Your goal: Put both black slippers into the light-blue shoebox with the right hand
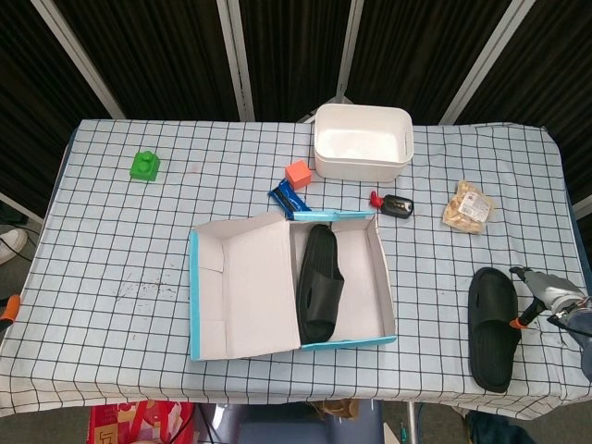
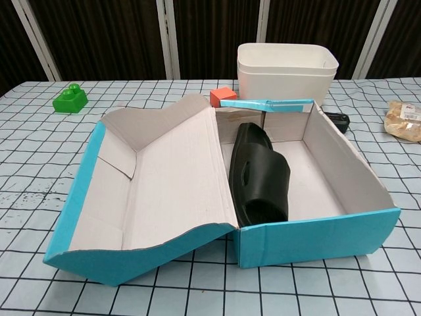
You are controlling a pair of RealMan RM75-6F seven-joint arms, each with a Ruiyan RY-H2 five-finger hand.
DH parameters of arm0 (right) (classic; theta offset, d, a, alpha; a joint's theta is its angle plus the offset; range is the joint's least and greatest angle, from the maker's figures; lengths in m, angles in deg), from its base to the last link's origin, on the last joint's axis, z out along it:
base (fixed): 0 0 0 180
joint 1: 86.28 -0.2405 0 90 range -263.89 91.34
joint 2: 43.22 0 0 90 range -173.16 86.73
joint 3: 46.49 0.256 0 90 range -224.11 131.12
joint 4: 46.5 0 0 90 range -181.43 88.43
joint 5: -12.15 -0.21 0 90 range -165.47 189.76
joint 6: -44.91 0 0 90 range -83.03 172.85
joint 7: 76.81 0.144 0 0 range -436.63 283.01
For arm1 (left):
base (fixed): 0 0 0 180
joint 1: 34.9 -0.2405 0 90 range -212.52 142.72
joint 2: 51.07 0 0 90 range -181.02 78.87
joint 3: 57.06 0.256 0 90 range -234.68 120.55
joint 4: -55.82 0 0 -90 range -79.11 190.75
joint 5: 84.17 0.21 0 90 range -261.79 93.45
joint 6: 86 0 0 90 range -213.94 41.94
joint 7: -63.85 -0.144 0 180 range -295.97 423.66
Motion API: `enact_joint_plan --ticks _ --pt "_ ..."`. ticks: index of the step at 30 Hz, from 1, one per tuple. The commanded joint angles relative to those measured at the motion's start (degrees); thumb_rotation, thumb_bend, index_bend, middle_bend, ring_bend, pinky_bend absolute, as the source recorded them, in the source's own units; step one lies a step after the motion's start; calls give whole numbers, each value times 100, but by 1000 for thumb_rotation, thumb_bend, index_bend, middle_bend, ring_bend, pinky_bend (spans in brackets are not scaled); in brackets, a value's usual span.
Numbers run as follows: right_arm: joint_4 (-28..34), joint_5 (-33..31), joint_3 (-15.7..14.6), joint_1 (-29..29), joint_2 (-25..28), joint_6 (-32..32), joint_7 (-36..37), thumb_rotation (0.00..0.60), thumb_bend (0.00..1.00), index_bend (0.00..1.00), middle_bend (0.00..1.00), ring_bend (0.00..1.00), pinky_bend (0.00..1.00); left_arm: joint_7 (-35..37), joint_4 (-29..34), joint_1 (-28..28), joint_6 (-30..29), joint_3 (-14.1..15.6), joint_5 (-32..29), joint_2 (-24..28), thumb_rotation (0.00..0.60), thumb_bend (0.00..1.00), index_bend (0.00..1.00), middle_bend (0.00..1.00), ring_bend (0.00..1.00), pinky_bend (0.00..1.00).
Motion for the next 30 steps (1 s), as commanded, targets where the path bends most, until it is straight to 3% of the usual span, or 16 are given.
enact_joint_plan --ticks 1,24,30 --pt "-33 -19 -79 -58 -59 -14 31 600 176 0 22 0 23 4 -6 2 3 -2 -8 2 600 439 36 20 0 16" --pt "-90 -2 -268 -243 -318 115 213 600 177 0 23 0 23 -54 -60 55 75 -10 -84 -47 600 439 36 20 0 16" --pt "-139 -4 -340 -259 -381 101 239 600 176 0 69 0 23 -46 -73 67 89 -18 -106 -51 600 439 36 20 0 16"
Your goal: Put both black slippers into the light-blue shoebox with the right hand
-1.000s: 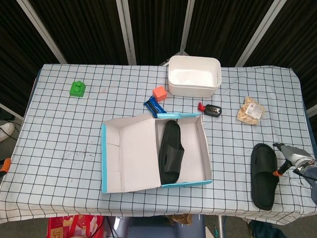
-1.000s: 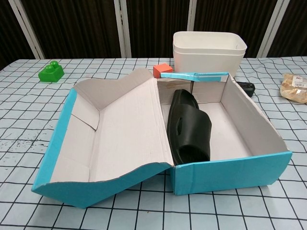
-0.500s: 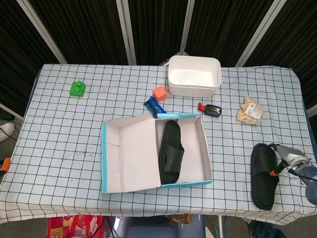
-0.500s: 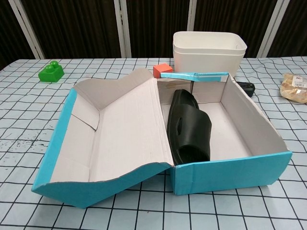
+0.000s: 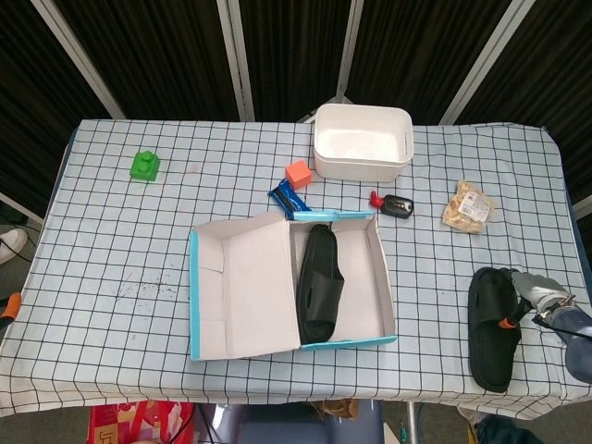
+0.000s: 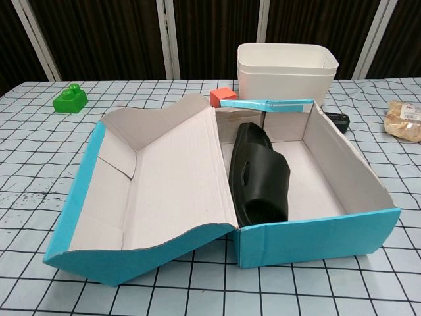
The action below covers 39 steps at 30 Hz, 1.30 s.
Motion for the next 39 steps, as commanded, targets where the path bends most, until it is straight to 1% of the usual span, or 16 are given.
enact_joint_plan --ticks 1,7,11,17,20,23,26,39 --pt "-8 4 -20 -6 -19 1 11 600 176 0 72 0 23 7 -3 3 3 3 3 0 600 439 36 20 0 16" --pt "54 30 -40 -21 -12 53 34 600 176 0 106 0 23 8 0 7 -2 14 19 -1 600 439 36 20 0 16" --pt "84 36 -47 -41 7 75 45 600 177 22 134 0 23 17 7 6 -9 22 32 0 600 439 36 20 0 16" --pt "145 33 -51 -108 77 -1 84 600 176 36 140 0 20 23 5 9 -10 22 32 4 600 439 36 20 0 16" --pt "173 41 -57 -145 99 -51 103 600 177 68 149 0 17 20 6 11 -9 20 25 4 600 439 36 20 0 16" --pt "191 64 -44 -157 106 -47 127 600 176 124 176 0 18 22 6 8 -16 21 24 7 600 439 37 20 0 16" --pt "178 85 -60 -166 92 -52 130 600 176 156 203 0 17 26 8 6 -27 22 30 8 600 439 37 20 0 16" --pt "133 93 -96 -107 -19 118 179 600 177 164 210 2 14 17 -30 26 -36 9 29 -36 600 439 47 19 0 16"
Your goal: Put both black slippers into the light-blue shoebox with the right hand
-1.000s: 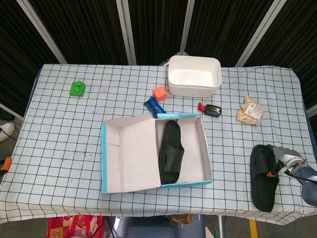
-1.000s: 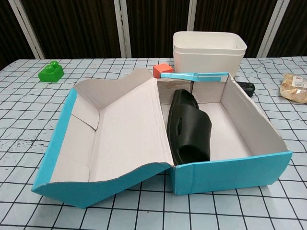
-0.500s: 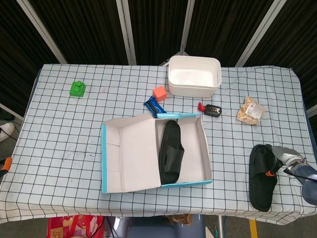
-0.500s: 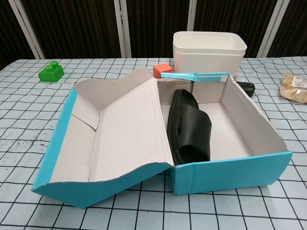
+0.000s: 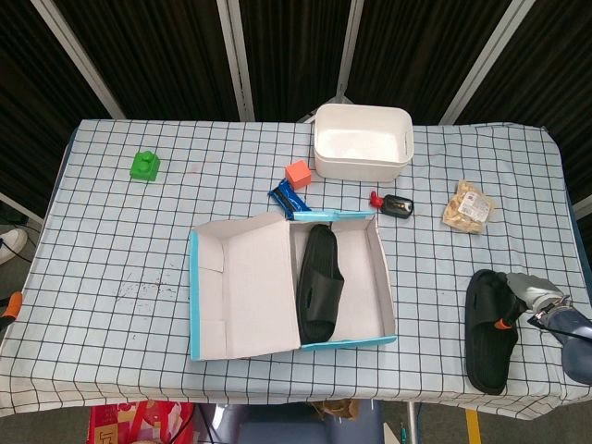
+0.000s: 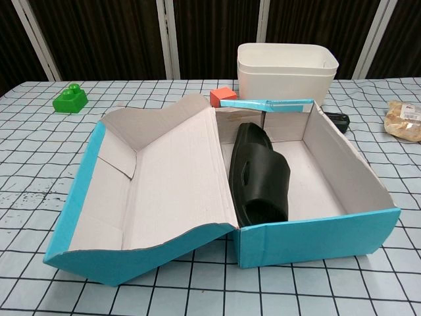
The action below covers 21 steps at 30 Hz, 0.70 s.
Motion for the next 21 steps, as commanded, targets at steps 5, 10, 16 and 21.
enact_joint_plan --ticks 5,10,16,21 --pt "9 29 70 97 -41 285 5 600 176 278 304 80 14 -15 -10 9 6 -4 -12 -19 600 439 47 19 0 16" --pt "32 2 100 156 -51 462 -40 600 236 401 394 149 14 -17 -20 13 -1 -8 -10 -30 600 439 47 19 0 16" --pt "30 -28 155 243 -75 580 -73 600 325 472 446 182 14 -26 -32 21 5 -14 -24 -43 600 439 48 19 0 16" --pt "164 56 276 315 46 691 -77 600 343 489 454 187 14 -16 -42 25 0 -16 -19 -52 600 439 48 19 0 16"
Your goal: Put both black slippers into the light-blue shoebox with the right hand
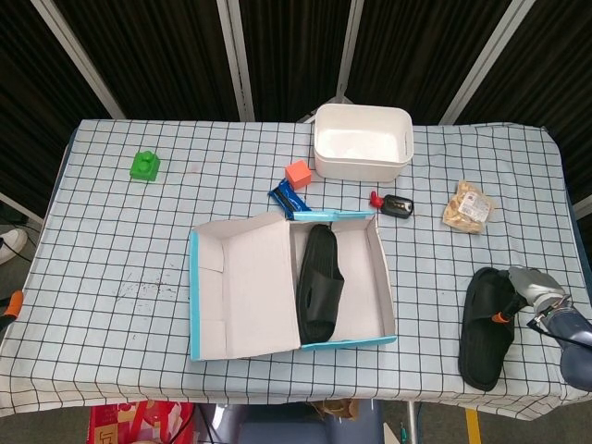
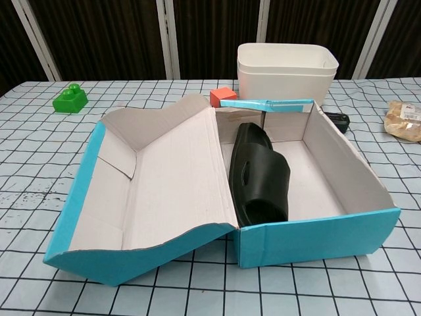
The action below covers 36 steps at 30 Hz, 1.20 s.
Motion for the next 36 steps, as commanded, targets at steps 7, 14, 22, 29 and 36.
enact_joint_plan --ticks 7,14,22,29,36 --pt "347 154 209 86 334 98 -7 600 360 500 460 192 14 42 -4 -2 -4 -11 -16 13 600 439 47 19 0 16" --pt "611 153 281 55 615 114 -48 600 361 501 460 192 14 75 6 -9 -12 -9 -11 35 600 439 48 19 0 16" --pt "1304 273 713 151 1323 137 362 600 360 504 460 192 14 209 20 -20 -31 -12 18 87 600 439 48 19 0 16" --pt "2489 1086 1701 608 2601 218 1443 600 368 507 460 192 14 466 -5 -57 -126 -32 82 158 600 439 48 19 0 16" --pt "3477 2709 2869 1607 3313 1426 3920 600 395 535 460 192 14 1018 -34 -101 -158 -10 194 307 600 439 48 19 0 16"
